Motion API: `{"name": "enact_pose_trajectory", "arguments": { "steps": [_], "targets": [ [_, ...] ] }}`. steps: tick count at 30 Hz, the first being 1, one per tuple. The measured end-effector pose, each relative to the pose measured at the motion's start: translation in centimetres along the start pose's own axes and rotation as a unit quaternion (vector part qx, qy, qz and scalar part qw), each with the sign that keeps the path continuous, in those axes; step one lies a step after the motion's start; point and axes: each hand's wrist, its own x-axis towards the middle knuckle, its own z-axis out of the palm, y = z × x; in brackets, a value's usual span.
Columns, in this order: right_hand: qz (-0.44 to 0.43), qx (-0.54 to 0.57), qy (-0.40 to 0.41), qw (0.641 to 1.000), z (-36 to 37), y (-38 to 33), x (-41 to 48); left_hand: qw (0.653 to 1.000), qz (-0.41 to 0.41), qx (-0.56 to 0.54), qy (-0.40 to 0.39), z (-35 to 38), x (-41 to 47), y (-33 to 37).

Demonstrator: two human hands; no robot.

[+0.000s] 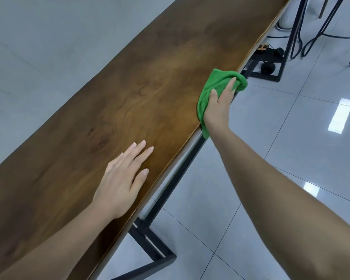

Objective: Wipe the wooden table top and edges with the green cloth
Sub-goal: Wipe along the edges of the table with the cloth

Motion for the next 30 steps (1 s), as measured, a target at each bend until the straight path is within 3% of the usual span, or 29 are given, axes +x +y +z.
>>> {"name": "enact_pose_trajectory", "arguments": {
  "steps": [4,9,12,24,30],
  "targets": [
    [-0.012,0.025,-0.001,1.0,1.5,0.7,-5.9,1.0,0.005,-0.007,0.012,0.1,0.0,-0.1],
    [-0.008,0.019,-0.062,0.998,4.8,2.7,-21.0,1.0,0.014,-0.008,0.011,0.2,0.1,-0.3],
    [-0.021,0.024,-0.092,0.995,5.2,3.1,-25.4,1.0,0.016,-0.01,0.011,0.3,0.0,-0.5],
    [-0.034,0.014,-0.034,0.999,0.7,1.6,-4.8,1.0,-0.006,-0.005,0.009,-0.1,-0.1,0.2],
    [-0.019,0.016,-0.019,1.0,0.5,1.1,-4.7,1.0,-0.009,-0.011,0.015,-0.4,-0.6,0.7]
  ]
}}
